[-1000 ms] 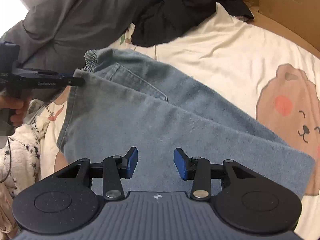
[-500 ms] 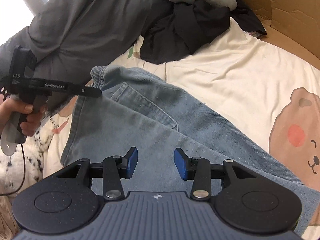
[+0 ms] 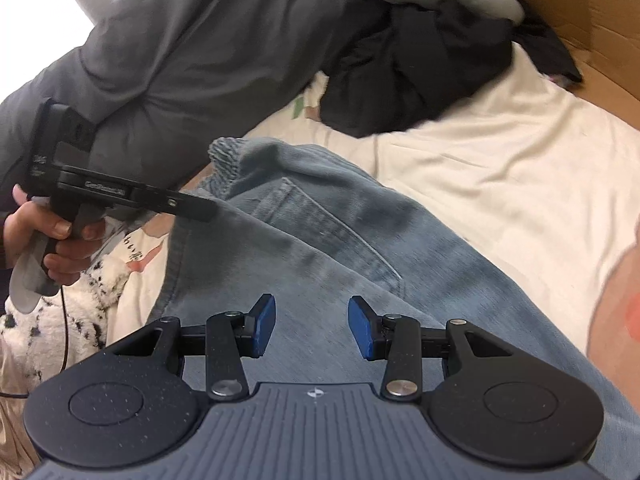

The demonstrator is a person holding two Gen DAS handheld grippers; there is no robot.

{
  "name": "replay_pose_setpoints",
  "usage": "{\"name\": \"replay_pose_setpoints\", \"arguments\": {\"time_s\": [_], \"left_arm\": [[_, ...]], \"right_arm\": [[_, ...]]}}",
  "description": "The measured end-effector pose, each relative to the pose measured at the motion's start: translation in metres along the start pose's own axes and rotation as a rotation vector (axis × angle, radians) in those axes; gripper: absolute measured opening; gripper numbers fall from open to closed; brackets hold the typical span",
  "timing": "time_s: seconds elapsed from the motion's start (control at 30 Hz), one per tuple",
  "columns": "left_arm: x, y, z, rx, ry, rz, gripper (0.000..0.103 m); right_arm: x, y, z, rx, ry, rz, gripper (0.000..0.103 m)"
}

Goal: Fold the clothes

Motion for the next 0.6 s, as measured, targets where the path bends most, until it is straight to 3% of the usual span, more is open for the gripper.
{"name": "replay_pose_setpoints", "arguments": {"time_s": [0.13,0.6], "left_arm": [[-0.006,-0.002,-0.003,0.009,0.019,-0.033,0.03],[0.045,-0.011,-0.031,0.052,0.012,0.239,0.025]], "right_arm": [[-0.008,-0.012,0.01,-0.013,-0.032,-0.054,0.048],[-0.042,-0.073,0.037,-0.048,-0.171,-0.266,0.061]]}}
Point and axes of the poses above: each gripper's, at about its wrist camera, not at the fingertips, and z roughly the way its jaws point, x to its right, y to its underside, the point moved 3 cm from there along z, roughly the way its jaws point, and after that the axes turned 5 degrees about y, right-handed, at the moved point
